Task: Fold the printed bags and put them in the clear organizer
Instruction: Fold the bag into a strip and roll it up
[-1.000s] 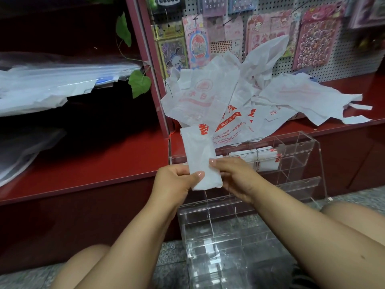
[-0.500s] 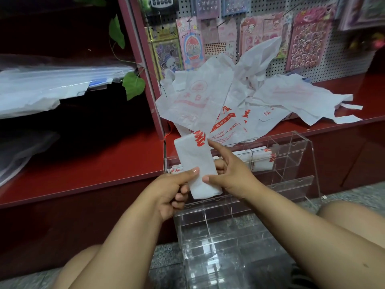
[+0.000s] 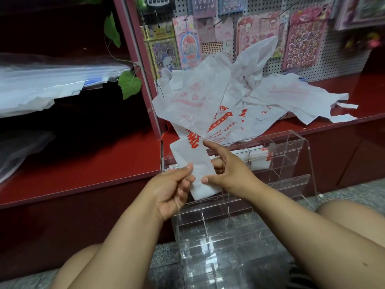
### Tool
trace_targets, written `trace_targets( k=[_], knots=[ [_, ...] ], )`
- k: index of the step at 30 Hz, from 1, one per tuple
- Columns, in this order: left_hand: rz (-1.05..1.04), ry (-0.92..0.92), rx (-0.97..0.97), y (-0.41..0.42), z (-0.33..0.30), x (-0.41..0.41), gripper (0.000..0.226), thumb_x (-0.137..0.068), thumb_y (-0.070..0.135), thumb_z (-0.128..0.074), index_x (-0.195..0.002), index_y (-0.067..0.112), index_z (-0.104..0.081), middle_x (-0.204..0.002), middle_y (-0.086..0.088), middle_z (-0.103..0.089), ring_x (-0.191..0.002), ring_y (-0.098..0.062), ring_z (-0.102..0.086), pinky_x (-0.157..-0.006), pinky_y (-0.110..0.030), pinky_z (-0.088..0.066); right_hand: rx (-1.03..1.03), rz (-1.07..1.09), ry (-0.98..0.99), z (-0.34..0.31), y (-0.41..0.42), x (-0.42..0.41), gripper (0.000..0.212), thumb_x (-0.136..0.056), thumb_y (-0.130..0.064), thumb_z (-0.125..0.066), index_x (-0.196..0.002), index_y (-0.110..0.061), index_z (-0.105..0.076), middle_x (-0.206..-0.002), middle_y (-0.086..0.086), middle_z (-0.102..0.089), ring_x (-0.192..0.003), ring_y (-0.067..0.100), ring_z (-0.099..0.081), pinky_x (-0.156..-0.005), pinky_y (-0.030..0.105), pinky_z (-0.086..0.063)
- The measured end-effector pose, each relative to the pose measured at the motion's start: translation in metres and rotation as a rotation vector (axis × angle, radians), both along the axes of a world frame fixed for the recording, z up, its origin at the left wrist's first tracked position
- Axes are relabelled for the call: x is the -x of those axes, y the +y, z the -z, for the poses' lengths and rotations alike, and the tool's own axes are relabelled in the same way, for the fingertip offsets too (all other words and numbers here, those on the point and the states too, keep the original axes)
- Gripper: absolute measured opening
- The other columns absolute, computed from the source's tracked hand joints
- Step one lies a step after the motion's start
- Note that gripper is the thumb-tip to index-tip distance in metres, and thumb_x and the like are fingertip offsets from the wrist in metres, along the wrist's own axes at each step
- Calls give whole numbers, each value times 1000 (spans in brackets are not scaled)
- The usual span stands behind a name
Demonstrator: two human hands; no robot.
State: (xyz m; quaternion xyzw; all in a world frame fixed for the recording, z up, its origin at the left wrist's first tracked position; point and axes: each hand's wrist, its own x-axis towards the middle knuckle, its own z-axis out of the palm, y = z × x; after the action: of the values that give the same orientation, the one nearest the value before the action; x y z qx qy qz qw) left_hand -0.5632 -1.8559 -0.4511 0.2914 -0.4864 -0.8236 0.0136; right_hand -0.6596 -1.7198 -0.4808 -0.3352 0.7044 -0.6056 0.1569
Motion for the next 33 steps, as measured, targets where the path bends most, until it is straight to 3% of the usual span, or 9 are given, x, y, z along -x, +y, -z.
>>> trace_targets(
  k=[5, 9, 12, 16, 20, 26, 28, 30, 33],
  knots=[
    [-78, 119, 322, 5, 6, 2, 15, -93, 20, -63, -86, 7, -65, -57, -2, -67, -39, -2, -53, -34, -12, -37, -168, 194, 103, -5, 1, 6, 33, -75, -30, -79, -103, -30, -62, -63, -3, -56, -55, 6, -51, -61, 27, -44],
    [-65, 201, 486, 6, 14, 5, 13, -92, 16, -65, -82, 8, -69, -63, -3, -69, -48, -6, -59, -42, -14, -44, 36, 41, -159, -10, 1, 1, 4, -88, -19, -66, -85, -18, -65, -52, 3, -59, -44, 10, -52, -45, 20, -42],
    [-40, 283, 540, 8, 13, 4, 10, -90, 11, -65, -85, 8, -72, -73, -6, -73, -66, -11, -66, -57, -18, -53, 157, 14, -246, -5, -1, 3, 15, -90, -8, -61, -76, -6, -66, -60, 6, -66, -53, 13, -61, -51, 19, -50],
    [-90, 365, 638, 4, 15, 5, 12, -87, 16, -70, -86, 6, -76, -88, -14, -76, -87, -30, -72, -83, -41, -57, 138, 2, -174, -2, 5, 7, 8, -87, -5, -65, -80, -5, -70, -70, 9, -70, -66, 17, -65, -67, 23, -55],
    [-120, 406, 930, 3, 24, 7, 35, -83, 31, -75, -68, -1, -69, -63, -24, -61, -60, -16, -53, -61, -30, -43, 202, 47, -110, -4, 4, 3, 14, -85, -14, -68, -71, -12, -64, -58, -9, -60, -55, 2, -55, -61, 17, -45],
    [-149, 504, 973, 14, 23, 6, 39, -88, 20, -68, -61, -7, -62, -53, -3, -48, -52, -4, -40, -52, -15, -35, 267, 229, -64, -4, 2, 5, 27, -85, -20, -70, -64, -14, -55, -61, 3, -48, -59, 12, -44, -60, 27, -37],
    [-148, 536, 1031, 16, 25, 8, 42, -89, 20, -69, -58, -6, -59, -51, -2, -46, -52, -4, -40, -52, -19, -35, 288, 184, -196, -8, 0, 3, 26, -81, -33, -71, -85, -11, -59, -75, 9, -59, -70, 16, -58, -67, 32, -47],
    [-123, 577, 1070, 18, 29, 10, 45, -88, 27, -69, -59, -6, -60, -55, -14, -51, -53, -18, -43, -54, -28, -39, 199, 163, -253, -12, -1, 4, 46, -81, -55, -61, -98, -12, -61, -96, 8, -69, -89, 21, -66, -82, 36, -51],
    [-85, 562, 1082, 24, 29, 10, 42, -84, 33, -66, -61, -1, -59, -56, -10, -52, -54, -17, -43, -55, -29, -38, 29, 208, -63, -15, 0, 3, 43, -97, -48, -44, -90, -10, -62, -89, 6, -68, -84, 19, -63, -79, 36, -47]
  ],
)
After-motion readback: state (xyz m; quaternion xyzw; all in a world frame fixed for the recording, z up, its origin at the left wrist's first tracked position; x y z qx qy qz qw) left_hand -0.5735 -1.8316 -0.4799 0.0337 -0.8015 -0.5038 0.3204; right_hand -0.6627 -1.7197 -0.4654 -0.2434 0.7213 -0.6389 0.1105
